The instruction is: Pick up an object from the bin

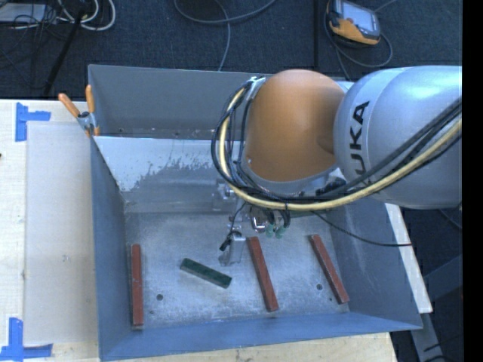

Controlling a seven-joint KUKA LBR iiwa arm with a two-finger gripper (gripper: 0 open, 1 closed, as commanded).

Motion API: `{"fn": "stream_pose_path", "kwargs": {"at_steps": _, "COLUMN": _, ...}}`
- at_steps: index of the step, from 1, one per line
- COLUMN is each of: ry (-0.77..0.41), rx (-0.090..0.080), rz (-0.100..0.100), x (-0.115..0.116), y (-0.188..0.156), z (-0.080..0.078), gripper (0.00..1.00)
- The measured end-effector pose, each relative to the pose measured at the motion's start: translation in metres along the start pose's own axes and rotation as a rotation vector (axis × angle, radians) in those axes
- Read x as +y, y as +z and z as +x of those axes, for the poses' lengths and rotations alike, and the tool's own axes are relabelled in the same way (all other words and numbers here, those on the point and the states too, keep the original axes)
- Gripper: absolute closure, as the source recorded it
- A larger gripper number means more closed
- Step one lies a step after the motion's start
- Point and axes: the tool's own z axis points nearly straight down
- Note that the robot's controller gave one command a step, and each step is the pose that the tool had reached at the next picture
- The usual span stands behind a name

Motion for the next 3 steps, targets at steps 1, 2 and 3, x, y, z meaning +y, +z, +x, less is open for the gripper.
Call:
{"fn": "stream_pose_path", "kwargs": {"at_steps": 1, "ry": -0.485, "rx": 0.005, "rz": 0.001, "x": -0.022, "y": 0.153, "z": -0.004, "gripper": 0.00}}
{"fn": "stream_pose_path", "kwargs": {"at_steps": 2, "ry": -0.387, "rx": 0.002, "rz": -0.001, "x": 0.008, "y": 0.166, "z": 0.010, "gripper": 0.00}}
{"fn": "stream_pose_path", "kwargs": {"at_steps": 3, "ry": -0.383, "rx": 0.000, "rz": 0.000, "x": 0.007, "y": 0.165, "z": 0.010, "gripper": 1.00}}
